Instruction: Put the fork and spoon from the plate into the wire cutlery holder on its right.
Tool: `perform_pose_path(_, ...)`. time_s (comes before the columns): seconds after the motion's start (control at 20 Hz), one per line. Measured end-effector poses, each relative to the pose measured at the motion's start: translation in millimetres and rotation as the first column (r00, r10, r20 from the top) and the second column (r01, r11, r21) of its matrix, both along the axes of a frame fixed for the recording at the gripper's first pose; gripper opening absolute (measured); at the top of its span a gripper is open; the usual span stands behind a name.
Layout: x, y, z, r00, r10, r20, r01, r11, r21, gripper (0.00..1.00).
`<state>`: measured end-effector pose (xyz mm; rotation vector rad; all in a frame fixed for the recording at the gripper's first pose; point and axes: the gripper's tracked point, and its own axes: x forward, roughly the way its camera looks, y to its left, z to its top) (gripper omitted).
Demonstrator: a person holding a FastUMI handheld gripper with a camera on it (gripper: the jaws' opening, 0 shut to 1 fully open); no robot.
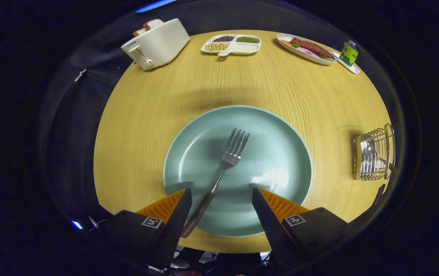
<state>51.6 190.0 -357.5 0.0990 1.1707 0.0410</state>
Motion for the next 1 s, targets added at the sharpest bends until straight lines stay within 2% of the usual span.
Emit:
perform_pose_path(0.1, -0.1, 2.5, -4.7, 1.000, 0.005, -0.004, -0.005, 1.000, -0.011, 0.94)
perform_pose_path(0.15, 0.1, 3.6, -6.2, 1.000, 0.006, -0.005, -0.006, 1.000, -0.017, 0.82)
perform_pose_path(0.55, -6.2, 4.7, -17.2, 0.996, 0.049, -0.069, -0.051, 0.998, -0.026, 0.32)
perform_pose_path(0.6, -10.2, 8.2, -14.3, 0.995, 0.065, -0.071, -0.065, 0.998, -0.001, 0.26)
perform_pose_path(0.65, -12.1, 18.5, -18.7, 0.991, 0.108, -0.083, -0.104, 0.993, 0.056, 0.14)
perform_pose_path(0.8, -19.7, 17.8, -14.3, 0.977, 0.187, -0.099, -0.180, 0.981, 0.074, 0.08)
perform_pose_path(1.0, -15.1, 7.4, -0.7, 0.975, 0.201, -0.092, -0.193, 0.977, 0.090, 0.08)
